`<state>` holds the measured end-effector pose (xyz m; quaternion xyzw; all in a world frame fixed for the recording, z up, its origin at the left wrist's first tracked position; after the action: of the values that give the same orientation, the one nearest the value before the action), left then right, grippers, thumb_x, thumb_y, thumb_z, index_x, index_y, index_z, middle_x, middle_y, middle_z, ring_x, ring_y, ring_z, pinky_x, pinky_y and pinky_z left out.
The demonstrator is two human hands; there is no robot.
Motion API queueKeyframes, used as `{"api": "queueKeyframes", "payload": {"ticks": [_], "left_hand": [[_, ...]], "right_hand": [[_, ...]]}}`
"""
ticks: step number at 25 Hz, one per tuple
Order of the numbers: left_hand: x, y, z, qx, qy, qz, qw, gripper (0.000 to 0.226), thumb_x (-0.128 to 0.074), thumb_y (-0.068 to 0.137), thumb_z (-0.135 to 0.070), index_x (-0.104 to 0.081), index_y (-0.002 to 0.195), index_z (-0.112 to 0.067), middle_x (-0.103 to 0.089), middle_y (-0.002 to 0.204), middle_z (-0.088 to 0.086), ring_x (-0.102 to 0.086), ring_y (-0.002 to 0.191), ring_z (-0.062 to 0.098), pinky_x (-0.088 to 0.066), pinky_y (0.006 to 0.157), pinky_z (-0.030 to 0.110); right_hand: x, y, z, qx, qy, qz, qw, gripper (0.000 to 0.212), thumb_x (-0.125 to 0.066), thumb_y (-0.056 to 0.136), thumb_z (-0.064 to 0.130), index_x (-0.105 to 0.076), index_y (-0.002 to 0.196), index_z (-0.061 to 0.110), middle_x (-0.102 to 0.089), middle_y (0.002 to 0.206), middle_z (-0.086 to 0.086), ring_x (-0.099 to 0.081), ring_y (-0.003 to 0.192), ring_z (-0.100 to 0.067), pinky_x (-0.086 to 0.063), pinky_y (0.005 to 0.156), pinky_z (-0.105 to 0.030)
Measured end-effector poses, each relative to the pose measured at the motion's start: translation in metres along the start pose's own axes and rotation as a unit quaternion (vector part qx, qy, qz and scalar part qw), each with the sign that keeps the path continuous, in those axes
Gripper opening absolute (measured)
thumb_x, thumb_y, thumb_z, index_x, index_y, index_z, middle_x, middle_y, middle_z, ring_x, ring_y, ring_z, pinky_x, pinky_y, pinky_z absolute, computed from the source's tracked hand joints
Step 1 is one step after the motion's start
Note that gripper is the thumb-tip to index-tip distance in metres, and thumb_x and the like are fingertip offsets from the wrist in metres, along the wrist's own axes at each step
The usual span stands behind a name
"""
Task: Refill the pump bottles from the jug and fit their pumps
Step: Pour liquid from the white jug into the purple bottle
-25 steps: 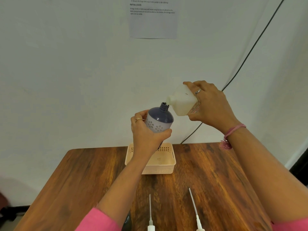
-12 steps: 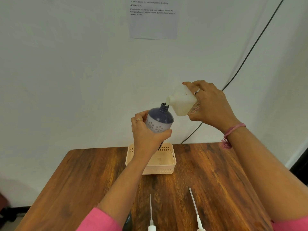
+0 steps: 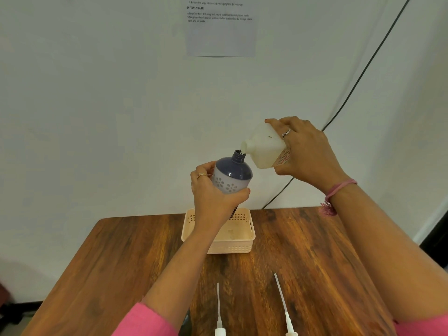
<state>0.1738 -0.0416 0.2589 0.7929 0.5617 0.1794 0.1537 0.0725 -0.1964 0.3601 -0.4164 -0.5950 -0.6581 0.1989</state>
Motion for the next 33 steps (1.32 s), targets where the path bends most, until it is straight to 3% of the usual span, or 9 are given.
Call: {"api": "queueKeyframes", "payload": {"ticks": [17, 33], "left_hand": [[-0.0057, -0.0004, 0.0003, 0.003, 0.002, 0.003, 1.000, 0.082, -0.091, 0.055, -0.017, -0.039, 0.117, -0.026, -0.042, 0.118, -0.002, -0.052, 0.109, 0.017, -0.050, 0.072, 0.015], [-0.0063, 0.0003, 0.0053, 0.005, -0.005, 0.005, 1.000, 0.083, -0.090, 0.052, -0.022, -0.039, 0.118, -0.028, -0.043, 0.120, -0.001, -0.052, 0.111, 0.017, -0.053, 0.077, 0.021]], "right_hand": [[-0.0001, -0.0010, -0.0011, 0.003, -0.008, 0.006, 1.000, 0.098, -0.084, 0.058, 0.023, -0.037, 0.144, 0.020, -0.050, 0.132, -0.010, -0.050, 0.114, -0.031, -0.043, 0.091, -0.045], [0.0023, -0.0023, -0.0003, 0.000, -0.009, 0.009, 1.000, 0.098, -0.084, 0.059, 0.021, -0.036, 0.144, 0.020, -0.049, 0.134, -0.010, -0.048, 0.117, -0.031, -0.041, 0.094, -0.045]]}}
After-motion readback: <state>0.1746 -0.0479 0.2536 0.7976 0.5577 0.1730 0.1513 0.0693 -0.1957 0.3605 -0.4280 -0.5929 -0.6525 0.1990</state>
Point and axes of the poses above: each hand's wrist, its own y-axis towards the middle knuckle, its own x-axis out of the back of the hand, z = x × y, the point moved 7 cm from there along y, towards the middle knuckle
